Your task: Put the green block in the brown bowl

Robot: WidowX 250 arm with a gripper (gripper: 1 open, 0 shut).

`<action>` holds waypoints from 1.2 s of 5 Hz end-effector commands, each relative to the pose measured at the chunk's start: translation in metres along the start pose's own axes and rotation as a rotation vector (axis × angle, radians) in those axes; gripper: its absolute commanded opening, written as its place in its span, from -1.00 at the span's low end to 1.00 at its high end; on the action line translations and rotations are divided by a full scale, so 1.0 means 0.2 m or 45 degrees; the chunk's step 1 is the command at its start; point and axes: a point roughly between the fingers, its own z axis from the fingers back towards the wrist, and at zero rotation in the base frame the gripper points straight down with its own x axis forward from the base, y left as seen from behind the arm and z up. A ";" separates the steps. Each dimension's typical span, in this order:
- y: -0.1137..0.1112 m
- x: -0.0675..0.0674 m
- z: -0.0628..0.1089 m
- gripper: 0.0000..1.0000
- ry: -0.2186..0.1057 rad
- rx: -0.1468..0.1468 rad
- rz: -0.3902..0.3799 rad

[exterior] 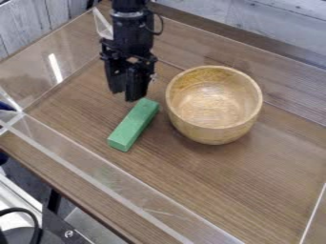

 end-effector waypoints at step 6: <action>0.05 0.05 -0.19 -1.00 0.115 -0.054 -0.004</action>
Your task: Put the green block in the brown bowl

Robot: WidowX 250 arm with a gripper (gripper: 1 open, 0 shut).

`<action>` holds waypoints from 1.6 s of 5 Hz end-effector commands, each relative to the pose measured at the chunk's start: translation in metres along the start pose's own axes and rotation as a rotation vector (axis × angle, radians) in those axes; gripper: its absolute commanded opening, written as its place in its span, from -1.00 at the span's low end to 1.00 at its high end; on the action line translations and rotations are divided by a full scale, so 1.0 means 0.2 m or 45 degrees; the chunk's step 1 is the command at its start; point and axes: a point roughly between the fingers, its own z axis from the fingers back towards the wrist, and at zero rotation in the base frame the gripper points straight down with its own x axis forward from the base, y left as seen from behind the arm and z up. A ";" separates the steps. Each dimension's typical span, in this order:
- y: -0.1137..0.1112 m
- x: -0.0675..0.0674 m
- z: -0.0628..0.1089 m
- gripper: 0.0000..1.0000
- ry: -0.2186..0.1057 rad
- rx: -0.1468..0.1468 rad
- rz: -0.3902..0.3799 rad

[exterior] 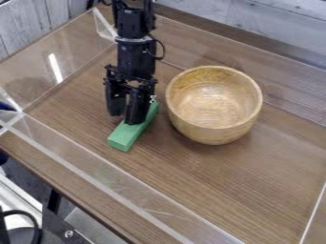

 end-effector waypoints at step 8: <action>-0.10 0.02 0.39 -1.00 -0.184 0.102 0.059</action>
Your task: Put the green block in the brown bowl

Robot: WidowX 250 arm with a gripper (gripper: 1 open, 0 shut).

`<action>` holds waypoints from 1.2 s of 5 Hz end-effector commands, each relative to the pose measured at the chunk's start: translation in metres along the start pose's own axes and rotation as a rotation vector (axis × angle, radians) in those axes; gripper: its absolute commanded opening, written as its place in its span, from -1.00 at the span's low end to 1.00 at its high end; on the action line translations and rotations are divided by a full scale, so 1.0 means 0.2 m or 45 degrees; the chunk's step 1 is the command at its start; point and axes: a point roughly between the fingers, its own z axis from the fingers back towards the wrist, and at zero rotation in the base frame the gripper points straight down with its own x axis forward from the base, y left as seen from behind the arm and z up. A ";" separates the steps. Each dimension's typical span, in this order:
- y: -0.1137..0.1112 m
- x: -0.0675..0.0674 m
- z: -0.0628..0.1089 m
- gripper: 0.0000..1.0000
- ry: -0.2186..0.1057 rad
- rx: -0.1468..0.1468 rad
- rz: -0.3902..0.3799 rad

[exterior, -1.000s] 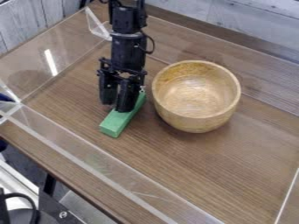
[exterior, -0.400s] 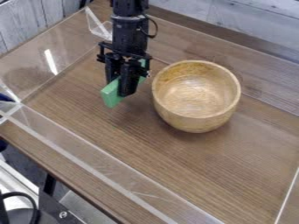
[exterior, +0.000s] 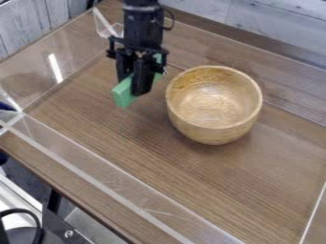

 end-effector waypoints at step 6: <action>-0.46 0.31 0.29 -1.00 -0.184 0.109 -0.207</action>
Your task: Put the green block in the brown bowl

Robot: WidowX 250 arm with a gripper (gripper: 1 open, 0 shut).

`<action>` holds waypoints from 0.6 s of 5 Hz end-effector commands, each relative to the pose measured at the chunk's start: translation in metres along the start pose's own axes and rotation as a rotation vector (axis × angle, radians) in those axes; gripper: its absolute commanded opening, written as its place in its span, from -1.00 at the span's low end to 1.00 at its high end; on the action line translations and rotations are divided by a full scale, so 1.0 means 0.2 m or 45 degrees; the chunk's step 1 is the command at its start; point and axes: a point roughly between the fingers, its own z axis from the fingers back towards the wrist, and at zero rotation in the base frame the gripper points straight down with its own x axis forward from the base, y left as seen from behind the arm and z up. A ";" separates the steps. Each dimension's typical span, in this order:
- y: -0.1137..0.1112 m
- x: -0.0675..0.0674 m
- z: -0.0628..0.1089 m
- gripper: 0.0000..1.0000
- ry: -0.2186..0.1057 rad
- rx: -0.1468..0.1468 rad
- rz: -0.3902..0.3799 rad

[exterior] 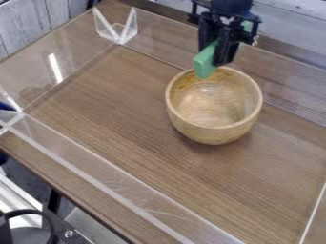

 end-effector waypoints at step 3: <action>-0.09 -0.04 -0.06 -1.00 -0.068 0.024 -0.056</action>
